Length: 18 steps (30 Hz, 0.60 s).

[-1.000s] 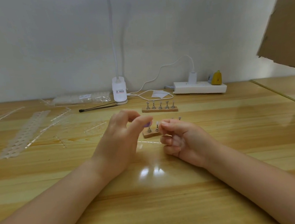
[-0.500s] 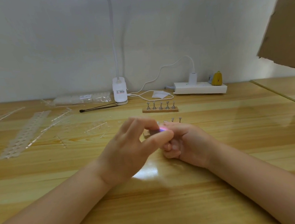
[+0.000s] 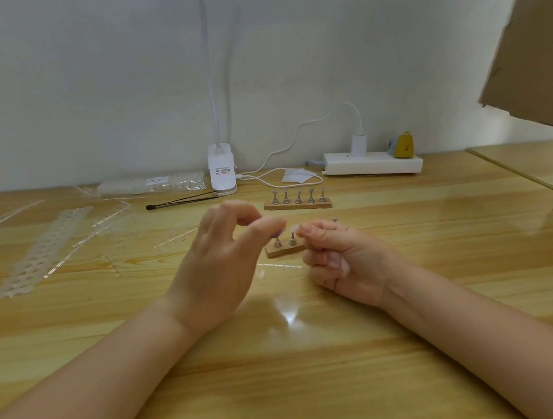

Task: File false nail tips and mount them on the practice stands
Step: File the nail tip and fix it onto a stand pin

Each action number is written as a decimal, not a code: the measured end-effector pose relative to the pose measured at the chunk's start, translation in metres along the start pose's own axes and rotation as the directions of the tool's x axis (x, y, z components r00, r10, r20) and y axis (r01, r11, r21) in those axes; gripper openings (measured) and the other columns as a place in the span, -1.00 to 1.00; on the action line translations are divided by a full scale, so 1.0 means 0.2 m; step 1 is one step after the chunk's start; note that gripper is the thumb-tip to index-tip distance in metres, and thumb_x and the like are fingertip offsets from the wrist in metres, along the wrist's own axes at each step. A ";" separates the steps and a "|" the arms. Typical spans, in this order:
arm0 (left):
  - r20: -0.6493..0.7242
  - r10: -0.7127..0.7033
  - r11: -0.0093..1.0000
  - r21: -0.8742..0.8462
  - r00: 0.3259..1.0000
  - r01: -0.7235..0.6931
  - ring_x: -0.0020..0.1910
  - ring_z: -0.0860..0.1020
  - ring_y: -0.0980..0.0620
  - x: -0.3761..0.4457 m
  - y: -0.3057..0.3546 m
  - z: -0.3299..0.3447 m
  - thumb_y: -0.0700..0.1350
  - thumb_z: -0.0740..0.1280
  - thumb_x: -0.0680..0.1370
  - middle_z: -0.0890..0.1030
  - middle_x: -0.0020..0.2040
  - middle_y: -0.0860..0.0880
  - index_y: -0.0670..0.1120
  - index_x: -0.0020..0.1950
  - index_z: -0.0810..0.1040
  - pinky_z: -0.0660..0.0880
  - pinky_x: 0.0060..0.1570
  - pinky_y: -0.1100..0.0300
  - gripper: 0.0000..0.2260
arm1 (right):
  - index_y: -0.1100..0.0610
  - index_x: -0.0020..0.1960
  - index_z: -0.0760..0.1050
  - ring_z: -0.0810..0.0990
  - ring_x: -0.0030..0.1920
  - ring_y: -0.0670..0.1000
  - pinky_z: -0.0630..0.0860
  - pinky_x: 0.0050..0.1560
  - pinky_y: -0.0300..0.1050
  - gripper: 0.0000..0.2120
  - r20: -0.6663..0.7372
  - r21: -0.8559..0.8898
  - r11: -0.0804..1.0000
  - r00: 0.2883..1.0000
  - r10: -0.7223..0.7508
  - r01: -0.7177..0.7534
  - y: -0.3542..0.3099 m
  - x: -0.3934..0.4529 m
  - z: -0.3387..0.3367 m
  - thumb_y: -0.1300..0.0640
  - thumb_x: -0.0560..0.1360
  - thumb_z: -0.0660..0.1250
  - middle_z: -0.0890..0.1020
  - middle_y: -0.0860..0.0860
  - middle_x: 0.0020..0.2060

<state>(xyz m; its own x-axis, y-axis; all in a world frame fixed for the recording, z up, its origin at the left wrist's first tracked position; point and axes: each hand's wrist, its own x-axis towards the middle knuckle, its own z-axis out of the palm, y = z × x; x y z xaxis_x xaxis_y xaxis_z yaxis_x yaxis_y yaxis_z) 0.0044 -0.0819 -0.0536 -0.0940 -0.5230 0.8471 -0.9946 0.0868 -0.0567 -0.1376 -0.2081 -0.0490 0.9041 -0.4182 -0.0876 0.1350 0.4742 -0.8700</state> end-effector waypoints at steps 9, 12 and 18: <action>0.013 0.199 0.972 0.124 0.980 -0.199 -0.03 0.37 -0.04 -0.01 0.00 0.02 -0.36 0.21 0.50 0.35 0.05 -0.06 0.02 0.23 0.42 0.35 0.05 0.19 -0.62 | 0.24 -0.16 0.45 0.33 -0.49 -0.14 0.14 -0.56 -0.33 -0.98 0.019 -0.028 0.999 0.999 0.043 -0.043 -0.01 -0.01 0.00 0.28 0.43 0.29 0.41 -0.01 -0.40; -0.036 0.059 0.991 0.120 0.998 -0.054 -0.05 0.43 -0.09 0.00 -0.03 0.01 -0.45 0.36 0.41 0.35 0.05 -0.06 0.01 0.20 0.41 0.32 0.08 0.22 -0.50 | 0.18 -0.20 0.44 0.33 -0.50 -0.13 0.14 -0.56 -0.34 -0.94 0.027 -0.022 0.999 0.999 0.046 -0.045 -0.01 -0.02 0.01 0.22 0.37 0.32 0.39 -0.05 -0.46; -0.013 0.249 0.968 -0.012 0.969 -0.249 -0.05 0.44 -0.03 0.01 0.06 0.02 -0.39 0.35 0.46 0.39 0.06 -0.05 0.00 0.20 0.42 0.26 0.16 0.32 -0.58 | 0.22 -0.05 0.43 0.36 -0.49 -0.13 0.09 -0.48 -0.27 -0.81 0.106 -0.135 0.990 0.992 0.063 -0.049 -0.01 -0.02 0.02 0.25 0.34 0.28 0.45 0.00 -0.40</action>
<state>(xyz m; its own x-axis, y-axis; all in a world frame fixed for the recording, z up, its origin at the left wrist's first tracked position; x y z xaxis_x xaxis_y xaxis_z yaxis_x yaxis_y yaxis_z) -0.0086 -0.0840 -0.0550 -0.3377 -0.4736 0.8135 -0.9394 0.2240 -0.2596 -0.1400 -0.2037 -0.0439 0.9488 -0.3027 -0.0903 0.0350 0.3849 -0.9223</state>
